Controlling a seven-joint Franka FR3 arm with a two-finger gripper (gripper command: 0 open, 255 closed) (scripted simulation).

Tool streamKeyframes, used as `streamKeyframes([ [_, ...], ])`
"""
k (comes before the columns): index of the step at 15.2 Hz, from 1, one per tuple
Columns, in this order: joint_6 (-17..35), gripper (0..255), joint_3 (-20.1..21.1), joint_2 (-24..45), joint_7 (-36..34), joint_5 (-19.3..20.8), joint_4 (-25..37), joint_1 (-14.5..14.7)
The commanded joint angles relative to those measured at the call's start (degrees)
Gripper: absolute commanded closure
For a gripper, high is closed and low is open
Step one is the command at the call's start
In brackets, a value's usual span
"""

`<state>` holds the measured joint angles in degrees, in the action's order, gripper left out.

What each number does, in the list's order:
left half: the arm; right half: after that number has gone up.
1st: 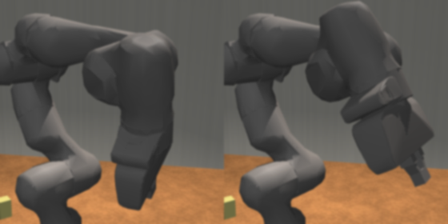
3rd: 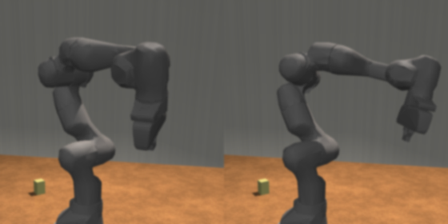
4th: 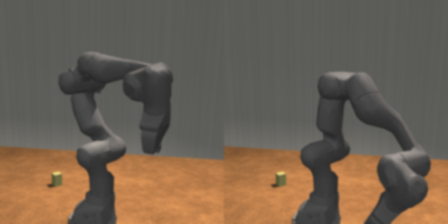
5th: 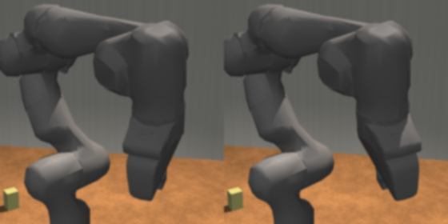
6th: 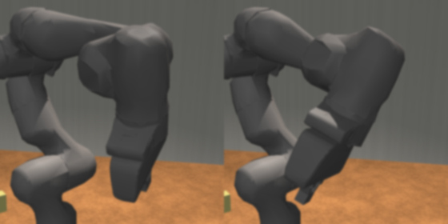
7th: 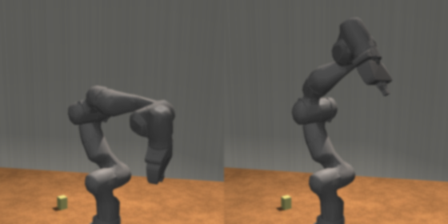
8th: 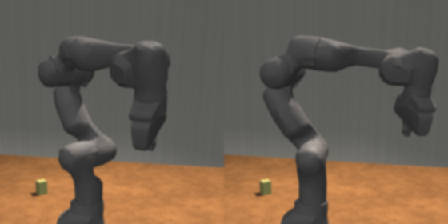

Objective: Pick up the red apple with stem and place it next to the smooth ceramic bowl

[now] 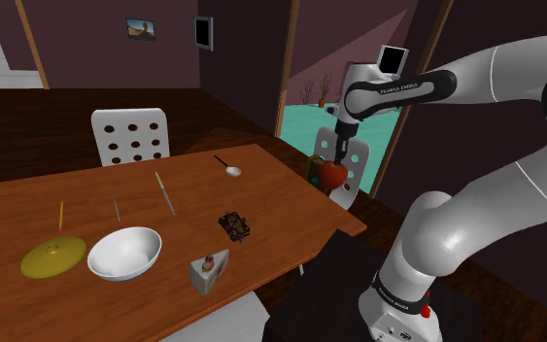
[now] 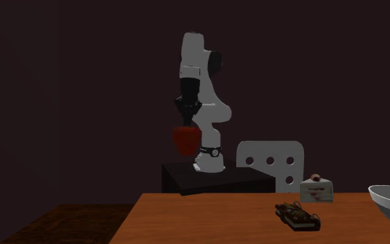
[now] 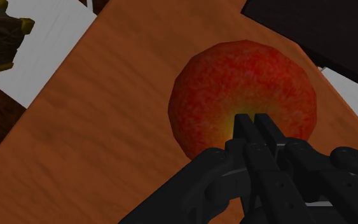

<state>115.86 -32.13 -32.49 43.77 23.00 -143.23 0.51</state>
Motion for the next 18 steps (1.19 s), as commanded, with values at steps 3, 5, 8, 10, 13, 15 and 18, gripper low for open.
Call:
streamKeyframes([
  [3,-1.1,255,5.2,-2.1,-6.0,-1.8,-2.3,1.7],
  [5,-1.4,255,7.7,-2.7,-8.9,-2.9,-3.2,2.8],
  [8,-1.7,255,11.3,-3.0,-13.3,-4.9,-4.1,4.8],
  [10,-1.8,255,13.7,-2.8,-16.2,-6.3,-4.4,6.3],
  [13,-1.8,255,17.1,-1.9,-20.4,-8.5,-4.2,8.6],
  [15,-1.7,255,19.3,-1.0,-23.1,-10.0,-3.8,10.1],
  [18,-1.5,255,22.5,1.0,-27.2,-12.2,-2.5,12.5],
])
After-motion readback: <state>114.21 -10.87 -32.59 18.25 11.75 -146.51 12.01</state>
